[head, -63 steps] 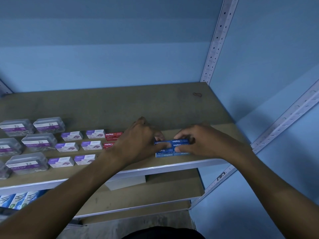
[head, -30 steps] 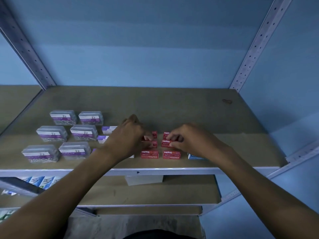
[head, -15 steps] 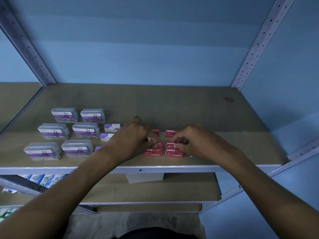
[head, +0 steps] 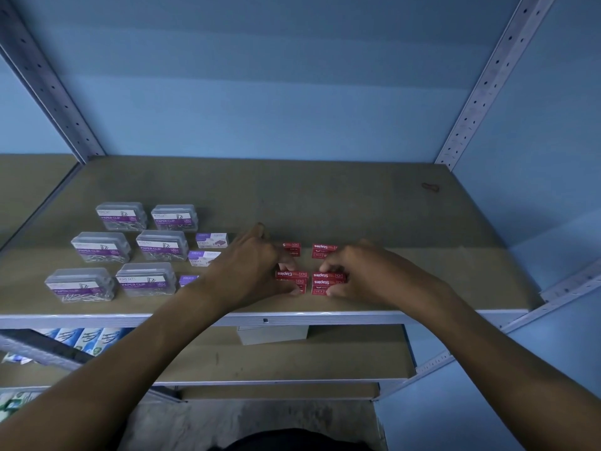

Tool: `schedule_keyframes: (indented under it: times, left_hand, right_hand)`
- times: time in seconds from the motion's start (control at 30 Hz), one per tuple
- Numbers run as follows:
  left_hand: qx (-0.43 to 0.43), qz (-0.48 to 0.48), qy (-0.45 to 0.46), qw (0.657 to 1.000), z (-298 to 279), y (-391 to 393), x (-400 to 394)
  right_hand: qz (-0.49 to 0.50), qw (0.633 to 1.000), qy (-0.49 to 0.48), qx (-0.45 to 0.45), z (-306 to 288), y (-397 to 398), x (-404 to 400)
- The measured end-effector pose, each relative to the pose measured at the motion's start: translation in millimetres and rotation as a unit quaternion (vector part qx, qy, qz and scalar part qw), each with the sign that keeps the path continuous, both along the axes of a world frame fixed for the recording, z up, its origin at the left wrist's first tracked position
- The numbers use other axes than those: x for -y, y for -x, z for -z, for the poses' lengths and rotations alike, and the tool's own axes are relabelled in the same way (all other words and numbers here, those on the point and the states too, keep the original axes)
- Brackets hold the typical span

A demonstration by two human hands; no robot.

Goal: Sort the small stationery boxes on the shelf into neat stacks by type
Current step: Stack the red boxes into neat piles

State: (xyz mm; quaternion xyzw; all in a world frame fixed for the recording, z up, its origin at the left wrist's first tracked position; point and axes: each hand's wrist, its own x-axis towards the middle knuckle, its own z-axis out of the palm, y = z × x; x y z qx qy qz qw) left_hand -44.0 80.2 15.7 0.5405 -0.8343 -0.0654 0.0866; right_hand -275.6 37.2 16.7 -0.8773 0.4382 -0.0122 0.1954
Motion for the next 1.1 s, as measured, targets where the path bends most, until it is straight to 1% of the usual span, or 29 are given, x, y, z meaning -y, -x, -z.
schedule_keyframes:
  times: [0.17,0.27,0.53,0.6,0.73,0.83,0.9,1.0,1.1]
  left_hand:
    - [0.014,-0.004,-0.01,1.0,3.5,4.9,3.4]
    - [0.005,-0.01,-0.017,1.0,4.2,5.7,3.9]
    - [0.012,-0.022,-0.005,1.0,6.8,8.1,4.0]
    - [0.007,-0.015,0.004,1.0,4.4,7.5,4.1]
    - [-0.052,-0.015,0.043,0.998,-8.3,0.4,10.0]
    - [-0.024,-0.026,0.069,0.997,-14.4,-6.7,18.8]
    - [0.004,-0.035,0.063,0.997,-13.5,-9.9,22.9]
    - [0.032,-0.036,0.045,0.998,-10.7,-10.6,26.8]
    - [0.035,-0.042,0.039,0.998,-8.5,-7.9,31.0]
  right_hand:
    - [-0.002,1.0,0.005,-0.006,2.5,-1.9,1.8]
    - [-0.003,1.0,0.005,-0.005,3.4,-2.4,1.5]
    - [-0.018,0.999,0.031,-0.006,5.5,-3.2,-0.6]
    - [-0.007,1.0,0.021,0.013,4.4,-1.5,0.2]
    - [0.037,0.996,0.04,0.073,-3.9,2.8,11.8]
    - [0.041,0.992,0.067,0.098,-8.7,3.9,23.3]
    - [0.036,0.992,0.08,0.095,-6.9,2.7,29.5]
    - [0.037,0.994,0.073,0.074,-2.2,-3.5,34.7]
    - [0.038,0.996,0.053,0.067,1.6,-10.2,35.6]
